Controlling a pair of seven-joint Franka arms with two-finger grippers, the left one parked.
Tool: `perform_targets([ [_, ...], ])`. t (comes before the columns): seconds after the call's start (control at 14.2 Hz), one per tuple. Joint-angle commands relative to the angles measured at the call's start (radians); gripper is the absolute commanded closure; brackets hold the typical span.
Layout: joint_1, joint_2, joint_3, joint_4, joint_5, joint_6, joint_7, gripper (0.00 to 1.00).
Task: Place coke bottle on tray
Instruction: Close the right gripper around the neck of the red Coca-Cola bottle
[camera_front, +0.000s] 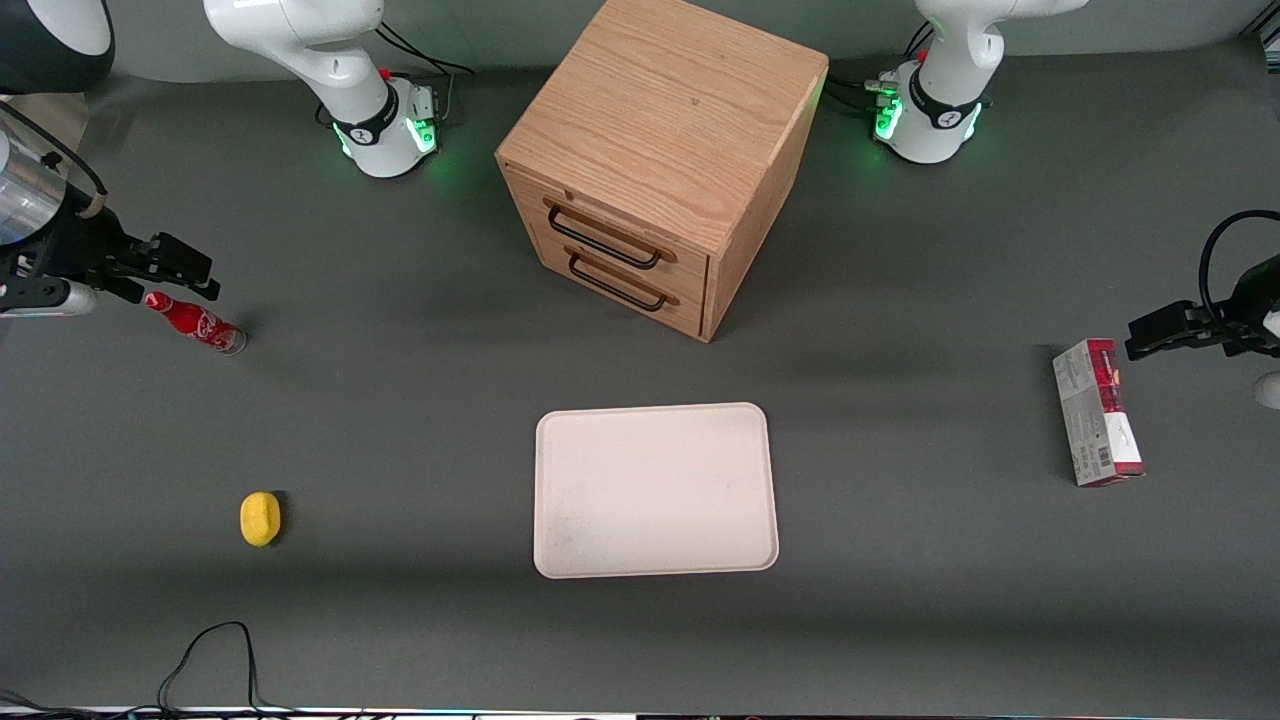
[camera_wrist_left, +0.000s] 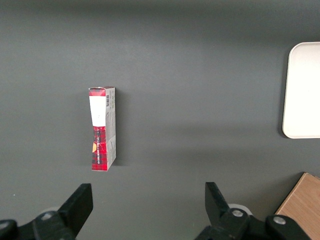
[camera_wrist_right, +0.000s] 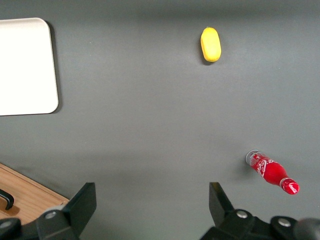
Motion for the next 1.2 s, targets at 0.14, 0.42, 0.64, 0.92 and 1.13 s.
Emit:
perform_targets([
  [0.14, 0.0, 0.046, 0.011, 0.027, 0.005, -0.064, 0.015, 0.0],
  [0.42, 0.0, 0.033, -0.116, -0.123, -0.041, 0.044, -0.233, 0.0],
  [0.64, 0.002, 0.014, -0.242, -0.25, -0.096, 0.146, -0.38, 0.0],
  [0.92, 0.005, -0.009, -0.471, -0.487, -0.096, 0.469, -0.672, 0.0],
  [1.13, 0.002, 0.032, -0.548, -0.542, -0.095, 0.562, -0.732, 0.0],
])
